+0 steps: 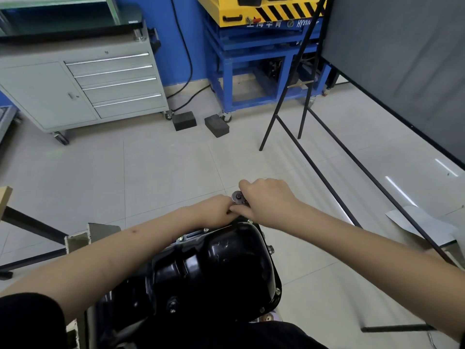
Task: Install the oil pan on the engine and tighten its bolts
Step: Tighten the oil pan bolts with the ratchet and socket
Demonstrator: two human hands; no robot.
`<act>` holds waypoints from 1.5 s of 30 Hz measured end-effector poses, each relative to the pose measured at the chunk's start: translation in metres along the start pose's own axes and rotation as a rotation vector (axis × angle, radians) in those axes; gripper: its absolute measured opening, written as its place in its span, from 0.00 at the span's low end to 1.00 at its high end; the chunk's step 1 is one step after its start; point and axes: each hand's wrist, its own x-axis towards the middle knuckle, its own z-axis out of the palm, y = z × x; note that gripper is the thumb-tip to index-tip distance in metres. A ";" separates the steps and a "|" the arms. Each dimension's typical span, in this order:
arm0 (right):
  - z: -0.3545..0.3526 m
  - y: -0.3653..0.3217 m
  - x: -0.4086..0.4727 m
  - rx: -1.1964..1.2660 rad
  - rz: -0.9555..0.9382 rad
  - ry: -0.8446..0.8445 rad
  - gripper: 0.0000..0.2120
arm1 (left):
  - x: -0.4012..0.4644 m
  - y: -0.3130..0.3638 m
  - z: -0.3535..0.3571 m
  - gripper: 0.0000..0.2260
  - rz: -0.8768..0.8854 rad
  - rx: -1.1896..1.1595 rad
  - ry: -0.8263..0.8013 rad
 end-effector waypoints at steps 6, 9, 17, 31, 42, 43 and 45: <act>0.008 -0.009 -0.003 0.161 0.120 -0.038 0.19 | -0.003 -0.003 0.000 0.07 0.016 -0.038 0.007; -0.003 0.004 0.001 0.016 -0.067 -0.069 0.14 | -0.002 -0.002 0.000 0.09 0.034 0.008 -0.004; 0.006 0.008 -0.007 -0.102 -0.120 0.022 0.22 | -0.002 -0.004 -0.001 0.12 0.030 0.040 -0.042; 0.013 -0.006 -0.020 0.496 0.275 0.033 0.15 | -0.001 -0.006 -0.002 0.10 0.067 0.004 -0.040; -0.018 0.038 -0.030 0.557 0.295 0.051 0.11 | 0.029 0.033 -0.016 0.14 0.135 -0.111 -0.040; -0.013 0.039 -0.032 0.567 0.307 0.040 0.11 | 0.030 0.033 -0.011 0.14 0.127 -0.103 -0.059; -0.006 0.042 -0.035 0.594 0.322 0.029 0.11 | 0.033 0.032 -0.006 0.15 0.114 -0.090 -0.093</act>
